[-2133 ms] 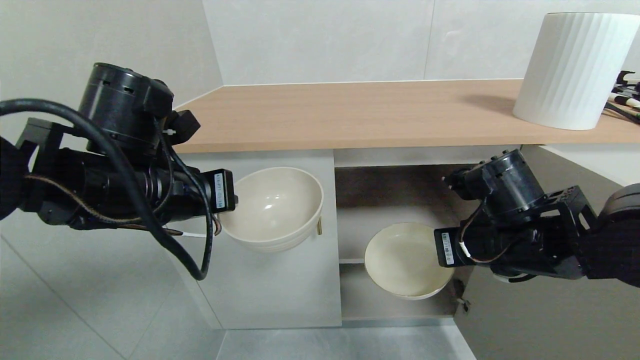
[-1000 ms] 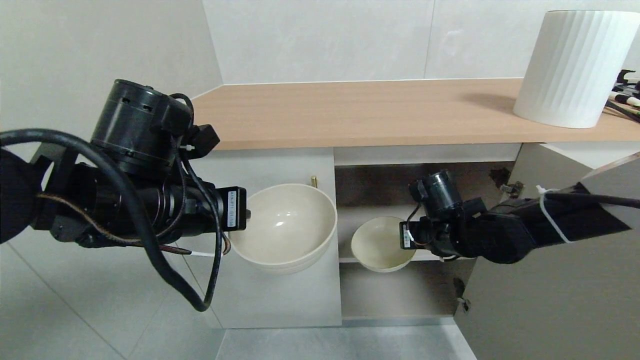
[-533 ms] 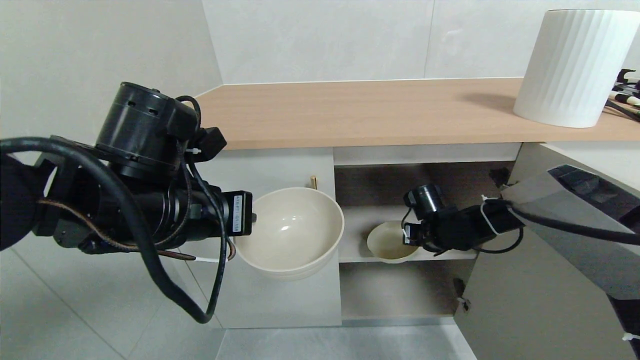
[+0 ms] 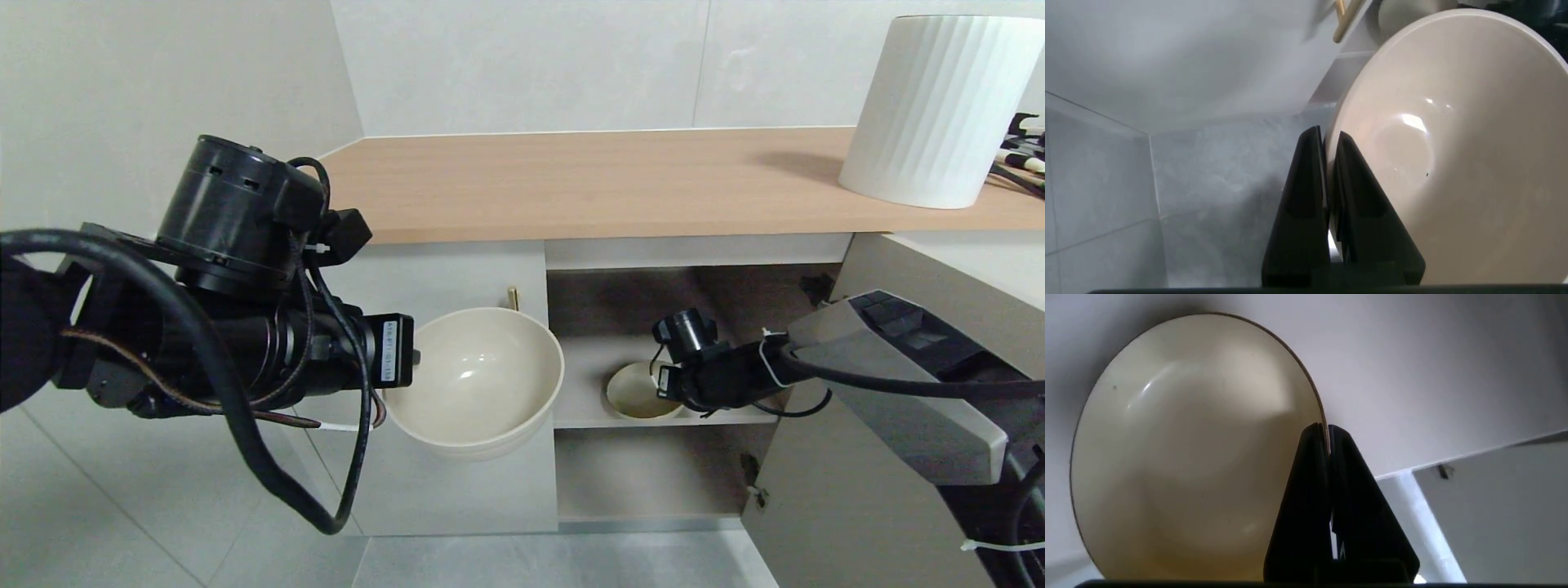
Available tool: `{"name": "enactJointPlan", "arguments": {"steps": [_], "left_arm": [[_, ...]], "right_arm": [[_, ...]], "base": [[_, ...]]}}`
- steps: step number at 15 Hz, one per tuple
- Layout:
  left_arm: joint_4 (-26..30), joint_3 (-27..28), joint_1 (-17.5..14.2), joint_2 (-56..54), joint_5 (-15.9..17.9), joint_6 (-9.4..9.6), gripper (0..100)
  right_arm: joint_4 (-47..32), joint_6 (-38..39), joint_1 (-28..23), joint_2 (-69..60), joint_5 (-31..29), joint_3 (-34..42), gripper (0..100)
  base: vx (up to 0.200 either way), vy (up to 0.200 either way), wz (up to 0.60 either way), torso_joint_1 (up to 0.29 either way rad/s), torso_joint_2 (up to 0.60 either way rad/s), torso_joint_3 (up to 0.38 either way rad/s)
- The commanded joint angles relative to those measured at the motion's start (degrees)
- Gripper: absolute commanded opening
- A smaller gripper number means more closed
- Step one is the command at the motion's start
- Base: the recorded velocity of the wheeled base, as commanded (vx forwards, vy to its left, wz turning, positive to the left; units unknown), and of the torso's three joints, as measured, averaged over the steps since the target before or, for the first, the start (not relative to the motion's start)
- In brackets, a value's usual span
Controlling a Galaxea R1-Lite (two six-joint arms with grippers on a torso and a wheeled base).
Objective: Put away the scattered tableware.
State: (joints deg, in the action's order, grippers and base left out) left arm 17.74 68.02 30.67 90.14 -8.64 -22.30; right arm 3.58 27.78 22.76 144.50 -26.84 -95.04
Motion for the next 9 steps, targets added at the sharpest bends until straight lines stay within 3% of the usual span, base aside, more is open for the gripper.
{"name": "enactJointPlan", "arguments": {"steps": [1, 9], "left_arm": [[0.0, 0.0, 0.1, 0.0, -0.1, -0.03, 0], [0.0, 0.0, 0.3, 0.2, -0.1, -0.12, 0]], "right_arm": [[0.0, 0.0, -0.7, 1.8, -1.2, -1.7, 0], [0.0, 0.0, -1.2, 4.7, -4.2, -6.5, 0]], "base": [[0.0, 0.0, 0.0, 0.0, 0.0, 0.0], [0.0, 0.0, 0.0, 0.0, 0.0, 0.0]]}}
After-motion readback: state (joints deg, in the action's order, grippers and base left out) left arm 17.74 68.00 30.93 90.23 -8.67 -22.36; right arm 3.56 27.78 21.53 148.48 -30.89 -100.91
